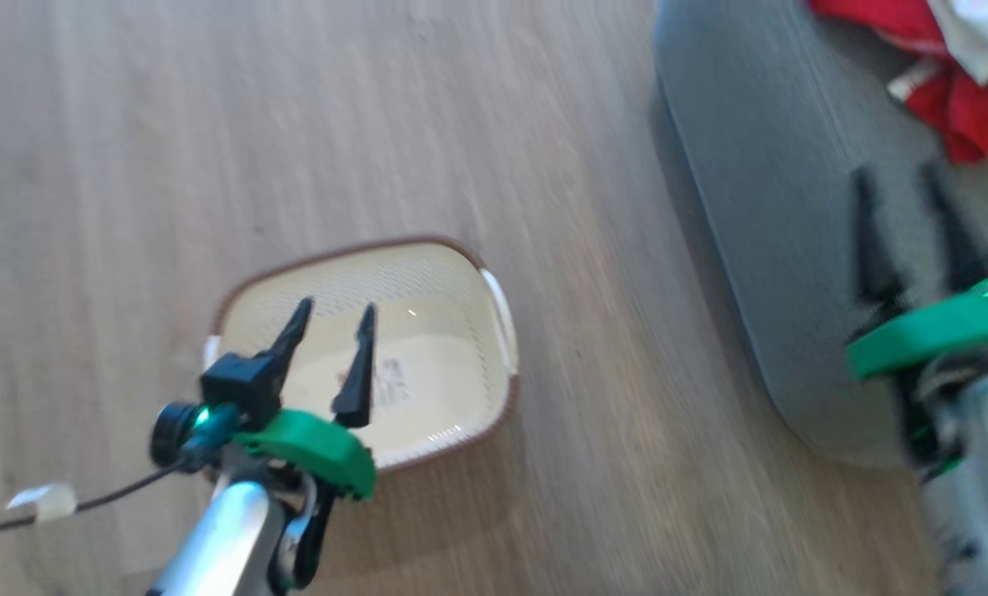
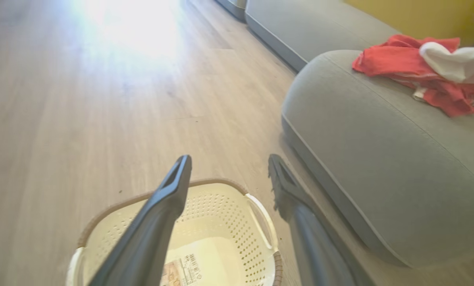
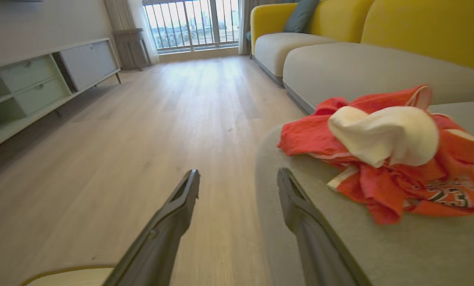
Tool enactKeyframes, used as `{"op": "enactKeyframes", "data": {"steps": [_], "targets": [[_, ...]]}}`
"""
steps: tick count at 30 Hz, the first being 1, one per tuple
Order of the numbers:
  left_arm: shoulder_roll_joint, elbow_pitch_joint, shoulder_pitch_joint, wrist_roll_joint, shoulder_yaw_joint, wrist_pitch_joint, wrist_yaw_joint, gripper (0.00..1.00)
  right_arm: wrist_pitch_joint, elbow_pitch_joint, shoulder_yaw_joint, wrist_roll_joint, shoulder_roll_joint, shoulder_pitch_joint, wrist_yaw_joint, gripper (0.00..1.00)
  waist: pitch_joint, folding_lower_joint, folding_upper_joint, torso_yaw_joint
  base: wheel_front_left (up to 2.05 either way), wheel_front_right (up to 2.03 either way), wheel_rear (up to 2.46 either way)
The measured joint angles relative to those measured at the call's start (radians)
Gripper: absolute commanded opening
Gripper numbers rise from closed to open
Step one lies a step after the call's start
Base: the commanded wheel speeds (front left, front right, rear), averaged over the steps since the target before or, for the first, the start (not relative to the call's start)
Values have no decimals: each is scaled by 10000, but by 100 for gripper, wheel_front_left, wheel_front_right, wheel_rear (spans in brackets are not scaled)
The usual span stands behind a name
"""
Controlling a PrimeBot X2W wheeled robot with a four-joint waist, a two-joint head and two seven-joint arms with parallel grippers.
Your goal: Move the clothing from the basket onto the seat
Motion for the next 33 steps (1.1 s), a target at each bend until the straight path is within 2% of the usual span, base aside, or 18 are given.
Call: {"op": "enactKeyframes", "data": {"steps": [5,14,17,24,33], "targets": [[-90,-111,739,44,894,-2,-12,100,-138,-485,552,-234,909,1199,0,100,-770,0,0,667,0,0,0],[-382,362,1669,552,2481,-2,-374,100,-267,391,769,-1304,1620,2632,0,100,-2064,0,0,1771,0,0,0],[-631,454,1933,807,3049,-2,-548,100,-286,428,541,-1680,1873,2903,0,100,-2558,0,0,2039,0,0,0],[-913,560,2252,1289,3607,0,-951,100,-295,194,198,-2130,2134,2959,0,100,-2875,0,0,2142,0,0,0],[-1154,541,2322,1722,4017,-2,-1152,100,-295,31,-48,-2345,2240,3118,0,100,-2983,0,0,2162,0,0,0]]}}
